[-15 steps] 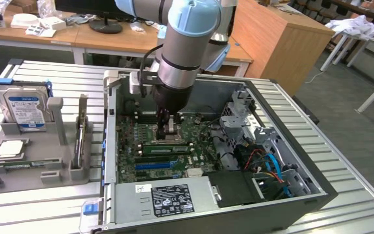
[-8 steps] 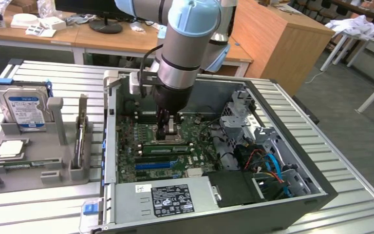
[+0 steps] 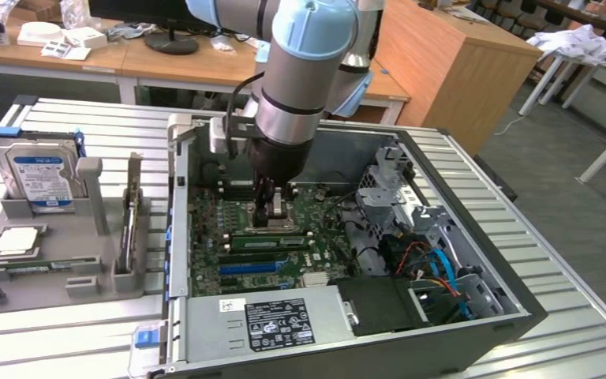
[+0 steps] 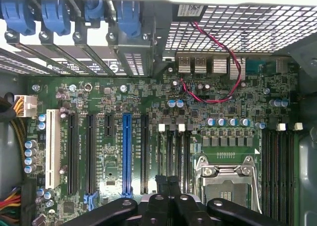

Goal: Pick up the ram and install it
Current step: 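Press down the ram until it locks into place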

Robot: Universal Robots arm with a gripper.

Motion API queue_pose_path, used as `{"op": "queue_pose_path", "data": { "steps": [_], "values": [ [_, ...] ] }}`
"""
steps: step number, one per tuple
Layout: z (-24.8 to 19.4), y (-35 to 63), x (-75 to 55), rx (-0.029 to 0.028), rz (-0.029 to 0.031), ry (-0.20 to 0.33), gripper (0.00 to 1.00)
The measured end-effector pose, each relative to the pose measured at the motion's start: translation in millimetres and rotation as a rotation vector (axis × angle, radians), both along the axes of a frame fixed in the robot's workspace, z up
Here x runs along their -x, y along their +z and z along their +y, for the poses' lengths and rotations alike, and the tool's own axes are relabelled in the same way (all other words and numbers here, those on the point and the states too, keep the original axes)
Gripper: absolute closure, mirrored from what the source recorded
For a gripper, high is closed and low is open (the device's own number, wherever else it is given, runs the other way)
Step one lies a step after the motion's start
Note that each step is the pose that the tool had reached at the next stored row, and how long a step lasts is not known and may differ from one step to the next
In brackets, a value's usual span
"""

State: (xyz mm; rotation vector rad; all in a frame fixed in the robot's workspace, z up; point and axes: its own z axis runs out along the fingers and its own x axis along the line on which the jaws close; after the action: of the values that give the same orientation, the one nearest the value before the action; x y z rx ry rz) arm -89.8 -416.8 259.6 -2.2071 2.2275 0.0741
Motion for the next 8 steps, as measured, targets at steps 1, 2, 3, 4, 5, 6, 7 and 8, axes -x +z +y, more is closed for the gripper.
{"op": "queue_pose_path", "data": {
  "steps": [1, 2, 3, 4, 5, 6, 7, 8],
  "values": [
    [-0.2, -0.4, 0.1, 0.0000, -0.0002, 0.000, 0.89],
    [-0.4, -0.8, 0.2, 0.0002, -0.0004, 0.000, 0.89],
    [-0.6, -1.4, 0.3, 0.0001, -0.0007, 0.000, 0.89],
    [-0.7, -1.9, 0.4, 0.0001, -0.0008, 0.000, 0.89],
    [-0.9, -2.5, 0.5, 0.0001, -0.0010, 0.000, 0.89],
    [-1.0, -3.0, 0.6, 0.0001, -0.0010, 0.000, 0.89],
    [-1.2, -3.7, 0.7, 0.0001, -0.0012, 0.000, 0.89],
    [-1.3, -4.3, 0.8, 0.0000, -0.0013, 0.000, 0.89]
  ]
}}
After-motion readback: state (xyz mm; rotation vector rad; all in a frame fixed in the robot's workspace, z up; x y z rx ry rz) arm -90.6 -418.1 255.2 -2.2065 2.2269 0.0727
